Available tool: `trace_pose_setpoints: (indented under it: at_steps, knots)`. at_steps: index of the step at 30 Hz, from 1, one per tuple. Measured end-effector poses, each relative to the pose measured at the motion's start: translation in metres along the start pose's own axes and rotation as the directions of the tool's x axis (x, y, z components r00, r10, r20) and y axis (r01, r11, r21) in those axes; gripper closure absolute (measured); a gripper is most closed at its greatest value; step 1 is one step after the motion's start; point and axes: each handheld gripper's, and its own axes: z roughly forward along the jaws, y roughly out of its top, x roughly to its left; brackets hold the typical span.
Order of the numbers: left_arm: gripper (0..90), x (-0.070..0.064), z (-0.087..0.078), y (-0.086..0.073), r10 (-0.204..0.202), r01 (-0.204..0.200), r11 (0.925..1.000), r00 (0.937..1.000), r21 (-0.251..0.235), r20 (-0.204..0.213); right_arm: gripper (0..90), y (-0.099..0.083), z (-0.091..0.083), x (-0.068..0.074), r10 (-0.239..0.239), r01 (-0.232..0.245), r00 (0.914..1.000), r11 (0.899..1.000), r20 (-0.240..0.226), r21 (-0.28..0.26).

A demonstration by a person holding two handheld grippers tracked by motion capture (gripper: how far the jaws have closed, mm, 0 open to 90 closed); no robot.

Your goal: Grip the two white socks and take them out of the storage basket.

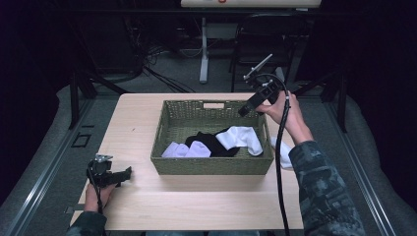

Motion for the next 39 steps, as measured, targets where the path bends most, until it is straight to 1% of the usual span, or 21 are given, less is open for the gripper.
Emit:
trace_pose_setpoints:
  at_steps: [1,2,3,4,5,6,9,10,13,16,21,23,24,27,29,30,32,35,36,38,39]
  knots:
    - [0.5,0.000,0.000,0.000,0.000,0.000,1.0000,1.0000,0.000,0.000,23.2,0.000,0.000,0.000,0.000,0.000,1.0000,1.000,0.000,0.000]
    - [0.5,0.000,0.000,0.000,0.000,0.000,1.0000,1.0000,0.000,0.000,28.0,0.002,0.011,-0.004,0.010,-0.010,1.0000,1.000,0.002,0.012]
    - [0.5,0.000,0.001,0.000,-0.001,0.001,1.0000,1.0000,-0.009,-0.006,28.0,0.002,0.011,-0.004,0.010,-0.010,1.0000,1.000,0.002,0.012]
    - [0.5,0.000,0.001,0.000,-0.002,0.002,1.0000,1.0000,-0.009,-0.006,30.2,0.004,0.023,-0.009,0.018,-0.018,0.9998,0.999,-0.004,0.041]
    - [0.6,0.000,0.001,0.000,-0.002,0.002,1.0000,1.0000,-0.009,-0.006,30.2,0.004,0.023,-0.009,0.018,-0.018,0.9998,0.999,-0.004,0.041]
    - [0.6,0.000,0.001,0.000,-0.003,0.003,0.9999,1.0000,-0.013,-0.007,33.3,0.005,0.035,-0.013,0.032,-0.032,0.9995,0.998,-0.002,0.059]
    - [0.6,0.000,0.001,0.000,-0.003,0.003,0.9999,0.9999,-0.012,-0.010,35.2,0.005,0.047,-0.017,0.044,-0.044,0.9990,0.996,-0.003,0.080]
    - [0.6,0.000,0.001,0.000,-0.002,0.002,0.9999,1.0000,-0.013,-0.009,36.6,0.004,0.057,-0.022,0.066,-0.066,0.9978,0.994,-0.002,0.083]
    - [0.6,0.000,0.001,0.000,-0.001,0.001,0.9999,1.0000,-0.013,-0.008,37.9,0.003,0.067,-0.027,0.085,-0.085,0.9963,0.992,0.002,0.092]
    - [0.6,0.000,0.001,0.000,0.000,0.000,0.9999,1.0000,-0.011,-0.008,40.0,-0.001,0.085,-0.035,0.132,-0.132,0.9913,0.986,0.007,0.100]
    - [0.6,0.000,0.001,0.000,0.001,-0.001,0.9999,1.0000,-0.012,-0.007,42.6,-0.007,0.097,-0.042,0.162,-0.164,0.9864,0.982,0.029,0.090]
    - [0.6,0.000,0.001,0.000,0.001,-0.001,0.9999,1.0000,-0.011,-0.006,43.7,-0.010,0.103,-0.044,0.177,-0.181,0.9832,0.979,0.045,0.093]
    - [0.6,0.000,0.001,0.000,0.001,-0.001,0.9999,1.0000,-0.012,-0.006,45.0,-0.014,0.108,-0.045,0.195,-0.200,0.9787,0.975,0.064,0.093]
    - [0.6,0.000,0.001,0.000,0.001,-0.001,0.9999,1.0000,-0.013,-0.006,45.6,-0.015,0.110,-0.048,0.195,-0.202,0.9779,0.974,0.074,0.103]
    - [0.6,0.000,0.001,0.000,0.000,0.000,0.9999,1.0000,-0.013,-0.006,46.9,-0.017,0.114,-0.049,0.203,-0.212,0.9751,0.972,0.090,0.104]
    - [0.6,0.000,0.001,0.000,0.000,0.000,0.9999,1.0000,-0.012,-0.007,48.2,-0.018,0.118,-0.048,0.212,-0.224,0.9706,0.969,0.115,0.104]
    - [0.6,0.000,0.001,0.000,0.000,0.000,0.9999,1.0000,-0.012,-0.006,48.8,-0.019,0.120,-0.049,0.210,-0.222,0.9713,0.969,0.111,0.107]
    - [0.6,0.000,0.001,0.000,0.000,0.000,0.9999,1.0000,-0.012,-0.006,50.1,-0.020,0.124,-0.048,0.208,-0.225,0.9681,0.967,0.140,0.122]
    - [0.6,0.000,0.001,0.000,0.000,0.000,0.9999,1.0000,-0.012,-0.006,50.8,-0.021,0.127,-0.048,0.203,-0.226,0.9646,0.966,0.168,0.129]
    - [0.6,0.000,0.001,0.000,0.001,-0.001,0.9999,1.0000,-0.012,-0.006,50.9,-0.020,0.127,-0.049,0.194,-0.219,0.9660,0.965,0.172,0.145]
    - [0.6,0.000,0.001,0.000,0.002,-0.002,0.9999,1.0000,-0.012,-0.006,51.3,-0.022,0.129,-0.049,0.204,-0.229,0.9634,0.963,0.173,0.140]
